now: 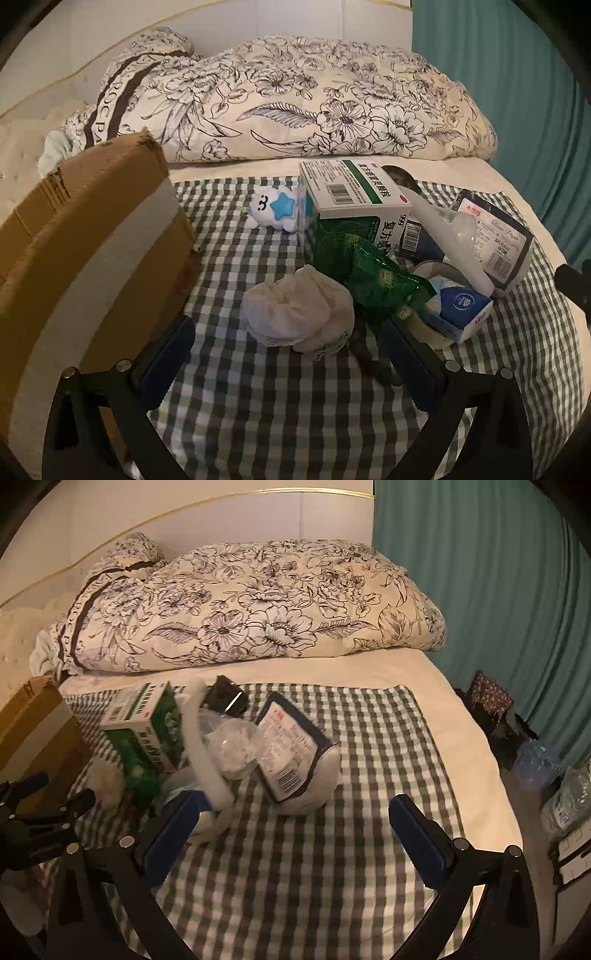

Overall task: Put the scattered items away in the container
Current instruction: 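Grasp the white lace cloth with the left tool while the right grasps the dark blue packet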

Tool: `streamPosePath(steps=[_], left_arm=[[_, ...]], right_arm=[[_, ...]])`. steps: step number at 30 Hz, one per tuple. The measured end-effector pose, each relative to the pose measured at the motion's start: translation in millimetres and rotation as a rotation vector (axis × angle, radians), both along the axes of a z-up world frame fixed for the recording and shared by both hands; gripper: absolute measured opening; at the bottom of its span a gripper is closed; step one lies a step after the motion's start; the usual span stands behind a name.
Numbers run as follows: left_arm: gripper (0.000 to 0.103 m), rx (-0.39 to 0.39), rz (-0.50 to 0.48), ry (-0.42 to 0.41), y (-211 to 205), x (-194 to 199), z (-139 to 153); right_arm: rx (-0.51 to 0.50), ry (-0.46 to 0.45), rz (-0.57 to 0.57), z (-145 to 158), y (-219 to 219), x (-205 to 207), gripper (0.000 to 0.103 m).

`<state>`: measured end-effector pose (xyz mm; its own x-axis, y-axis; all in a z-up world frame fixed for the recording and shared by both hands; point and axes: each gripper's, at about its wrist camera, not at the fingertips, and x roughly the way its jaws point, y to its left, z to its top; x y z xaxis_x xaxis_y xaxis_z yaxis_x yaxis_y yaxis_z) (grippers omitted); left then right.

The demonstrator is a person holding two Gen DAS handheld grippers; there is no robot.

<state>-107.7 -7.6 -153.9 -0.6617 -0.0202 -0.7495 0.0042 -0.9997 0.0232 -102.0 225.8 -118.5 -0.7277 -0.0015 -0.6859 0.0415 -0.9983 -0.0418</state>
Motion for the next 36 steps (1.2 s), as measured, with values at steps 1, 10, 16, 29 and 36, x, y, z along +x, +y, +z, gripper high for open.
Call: streamPosePath(steps=[1, 10, 16, 29, 36], left_arm=[[0.103, -0.003, 0.002, -0.003, 1, -2, -2], [0.103, 0.002, 0.035, -0.029, -2, -22, -16], [0.103, 0.002, 0.026, -0.062, 1, -34, -29], [0.082, 0.016, 0.035, -0.162, -5, -49, -59], [0.050, 0.040, 0.001, -0.148, 1, -44, -58]], right_arm=[[0.007, 0.000, 0.000, -1, 1, -3, 0.103], [0.042, -0.015, -0.006, -14, 4, -40, 0.103], [0.052, -0.034, -0.008, -27, 5, -57, 0.103], [0.056, -0.084, -0.011, -55, 5, -85, 0.103], [0.053, -0.129, -0.011, -68, 3, -92, 0.101]])
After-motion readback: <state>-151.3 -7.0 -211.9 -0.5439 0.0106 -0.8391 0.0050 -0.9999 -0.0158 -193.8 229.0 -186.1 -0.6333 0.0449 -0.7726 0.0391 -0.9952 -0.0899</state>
